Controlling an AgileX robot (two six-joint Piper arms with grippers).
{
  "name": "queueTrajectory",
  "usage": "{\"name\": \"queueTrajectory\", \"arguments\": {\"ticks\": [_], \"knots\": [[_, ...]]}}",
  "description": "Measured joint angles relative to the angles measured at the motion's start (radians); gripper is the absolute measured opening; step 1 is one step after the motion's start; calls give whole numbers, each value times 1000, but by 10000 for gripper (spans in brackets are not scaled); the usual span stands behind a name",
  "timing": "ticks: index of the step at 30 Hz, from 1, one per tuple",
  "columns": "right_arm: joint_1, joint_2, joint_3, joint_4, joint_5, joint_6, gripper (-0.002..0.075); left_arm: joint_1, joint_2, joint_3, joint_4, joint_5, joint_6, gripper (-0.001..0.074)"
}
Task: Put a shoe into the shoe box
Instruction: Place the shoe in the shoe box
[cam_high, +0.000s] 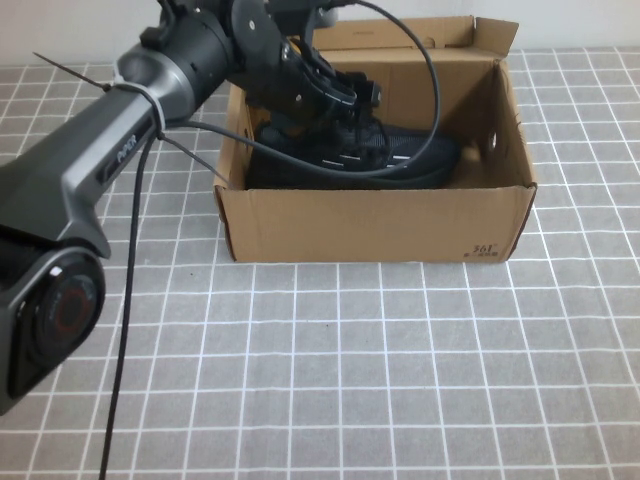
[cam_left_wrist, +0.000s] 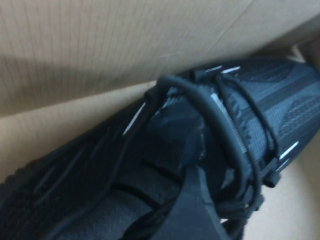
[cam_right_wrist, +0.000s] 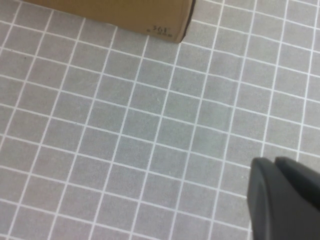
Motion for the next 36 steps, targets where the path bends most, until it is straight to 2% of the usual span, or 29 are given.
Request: {"name": "queueTrajectory", "arguments": {"ticks": [16,19,22,32,36], "knots": [[0,0,0,-3,0,0,-16,0,86,-19,-39,-83,-45,484],[0,0,0,-3,0,0,-16,0,104,-26,-54,-110,-47,463],[0,0,8,-3,0,0,-17,0,106,-28,-62,-129,-47,398],[0,0,132,8,-2,4,-16,0,106,-28,-123,-161,123,55],[0,0,139,21,-21,4,-16,0,106,-28,-136,-168,142,12]]}}
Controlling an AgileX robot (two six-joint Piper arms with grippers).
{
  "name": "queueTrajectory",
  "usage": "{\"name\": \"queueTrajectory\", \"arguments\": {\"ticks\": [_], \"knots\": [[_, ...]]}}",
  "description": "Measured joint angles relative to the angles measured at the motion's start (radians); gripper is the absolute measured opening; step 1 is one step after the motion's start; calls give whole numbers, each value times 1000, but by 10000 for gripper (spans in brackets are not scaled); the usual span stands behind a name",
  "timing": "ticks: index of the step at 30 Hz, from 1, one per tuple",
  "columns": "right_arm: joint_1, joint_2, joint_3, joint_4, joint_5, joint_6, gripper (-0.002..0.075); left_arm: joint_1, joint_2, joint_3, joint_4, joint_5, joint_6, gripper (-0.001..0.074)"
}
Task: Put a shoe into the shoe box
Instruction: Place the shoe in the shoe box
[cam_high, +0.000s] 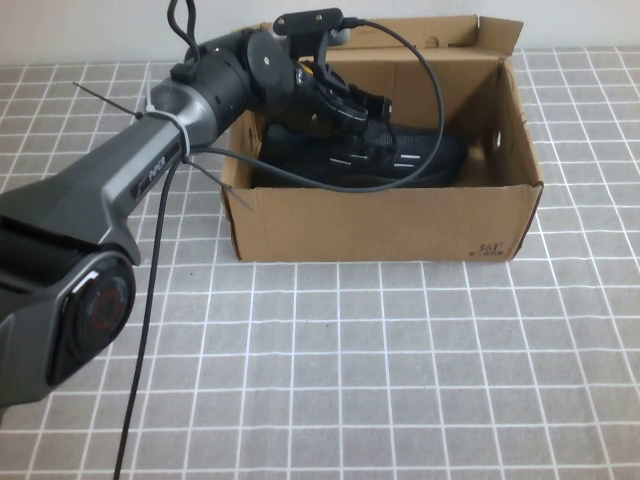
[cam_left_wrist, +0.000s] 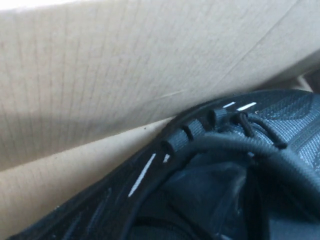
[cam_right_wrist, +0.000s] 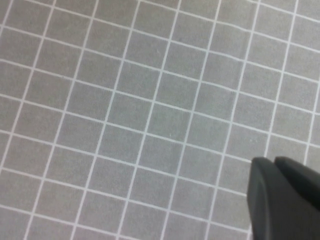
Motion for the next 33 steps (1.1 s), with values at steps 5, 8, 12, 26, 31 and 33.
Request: {"name": "queueTrajectory", "arguments": {"ticks": [5,8,12,26,31,33], "knots": [[0,0,0,2,-11,1,-16,0,2,0,-48,2,91,3],[0,0,0,6,-14,2,-17,0,3,0,-134,-2,217,1],[0,0,0,7,-14,4,-16,0,8,0,-248,-11,405,1],[0,0,0,22,-14,6,-16,2,12,0,-308,-28,579,1],[0,0,0,28,-14,6,-17,5,12,0,-312,-39,616,19],[0,0,0,40,-14,6,-16,7,14,0,-314,-43,610,74]]}}
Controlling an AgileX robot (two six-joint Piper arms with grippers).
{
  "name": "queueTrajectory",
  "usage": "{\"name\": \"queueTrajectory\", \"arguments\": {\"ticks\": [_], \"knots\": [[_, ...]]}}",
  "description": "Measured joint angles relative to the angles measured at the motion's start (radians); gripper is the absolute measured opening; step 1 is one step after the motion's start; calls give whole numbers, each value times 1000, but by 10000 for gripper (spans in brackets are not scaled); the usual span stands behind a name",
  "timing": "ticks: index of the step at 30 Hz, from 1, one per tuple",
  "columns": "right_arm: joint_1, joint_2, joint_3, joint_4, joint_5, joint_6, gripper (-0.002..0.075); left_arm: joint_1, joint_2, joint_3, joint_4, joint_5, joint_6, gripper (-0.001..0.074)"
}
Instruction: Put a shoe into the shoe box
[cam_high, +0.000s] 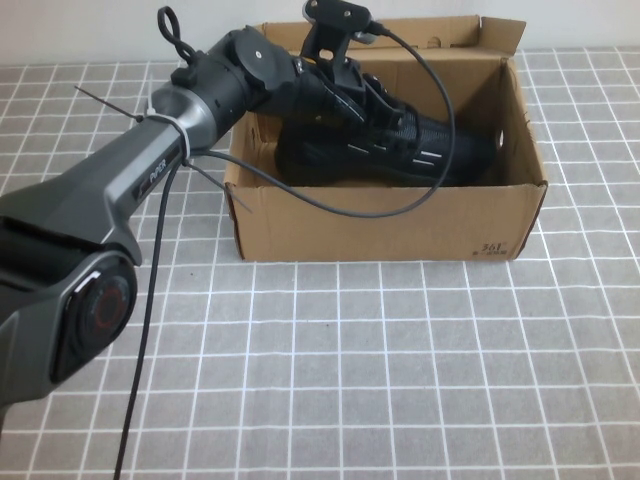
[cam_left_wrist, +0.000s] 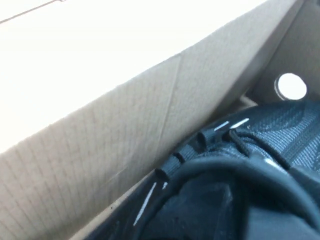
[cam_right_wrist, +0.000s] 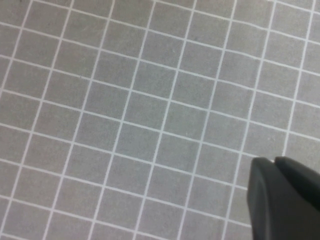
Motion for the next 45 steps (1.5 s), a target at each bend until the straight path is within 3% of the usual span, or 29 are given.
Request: {"name": "queueTrajectory", "arguments": {"ticks": [8,16,20,23,25,28,34,41,45], "knots": [[0,0,0,19,0,-2,-16,2,-2,-2,-12,-15,-92,458],[0,0,0,21,0,-3,-16,2,-72,-2,11,107,-121,511],[0,0,0,21,10,-6,-16,2,-136,-6,79,203,-211,442],[0,-16,0,21,12,-6,-16,2,-181,-8,164,267,-259,277],[0,-39,0,21,12,-6,-16,2,-209,-8,214,307,-271,127],[0,-86,0,21,8,-6,-16,2,-244,-8,255,381,-275,38],[0,-178,0,32,12,-6,-16,2,-318,-8,289,522,-287,4],[0,-336,0,79,35,-13,-16,2,-521,27,376,524,-347,1],[0,-464,0,125,42,-69,-16,2,-723,172,422,464,-391,1]]}}
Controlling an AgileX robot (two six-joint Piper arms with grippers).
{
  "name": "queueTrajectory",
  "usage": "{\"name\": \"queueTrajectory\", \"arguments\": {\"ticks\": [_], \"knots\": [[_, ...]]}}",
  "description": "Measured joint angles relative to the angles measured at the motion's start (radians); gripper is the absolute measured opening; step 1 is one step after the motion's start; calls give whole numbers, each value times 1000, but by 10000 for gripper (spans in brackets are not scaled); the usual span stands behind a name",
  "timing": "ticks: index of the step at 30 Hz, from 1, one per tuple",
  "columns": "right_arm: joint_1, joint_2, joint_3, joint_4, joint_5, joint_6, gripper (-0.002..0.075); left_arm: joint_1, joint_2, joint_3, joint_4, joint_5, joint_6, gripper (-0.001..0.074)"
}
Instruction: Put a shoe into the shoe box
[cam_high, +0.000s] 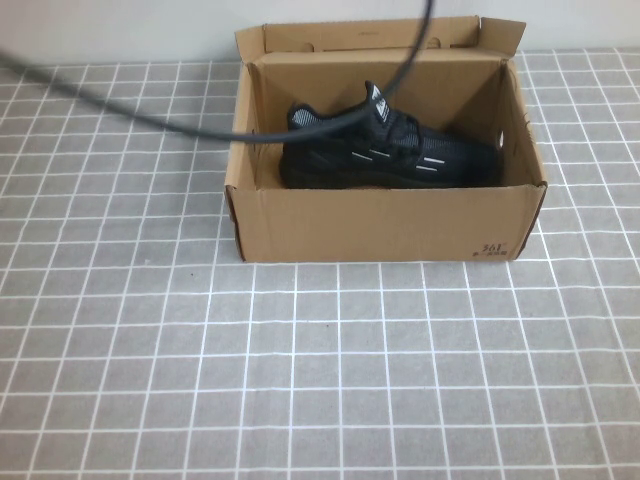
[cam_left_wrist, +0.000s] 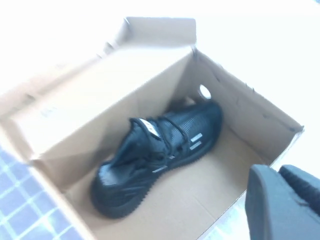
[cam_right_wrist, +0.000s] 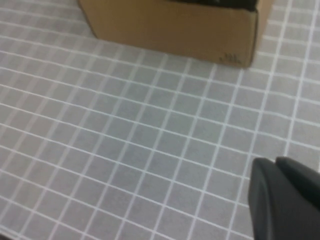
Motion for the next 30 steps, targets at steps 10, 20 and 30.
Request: {"name": "queueTrajectory", "arguments": {"ticks": [10,20,30], "knots": [[0,-246,8,163,15,-103,-16,0,-630,740,39,-415,-39,1],[0,-314,191,198,-55,-160,-17,0,-1246,1487,21,-918,-59,1],[0,-314,372,265,-461,-197,-16,0,-1504,1816,13,-1064,-65,1]]}}
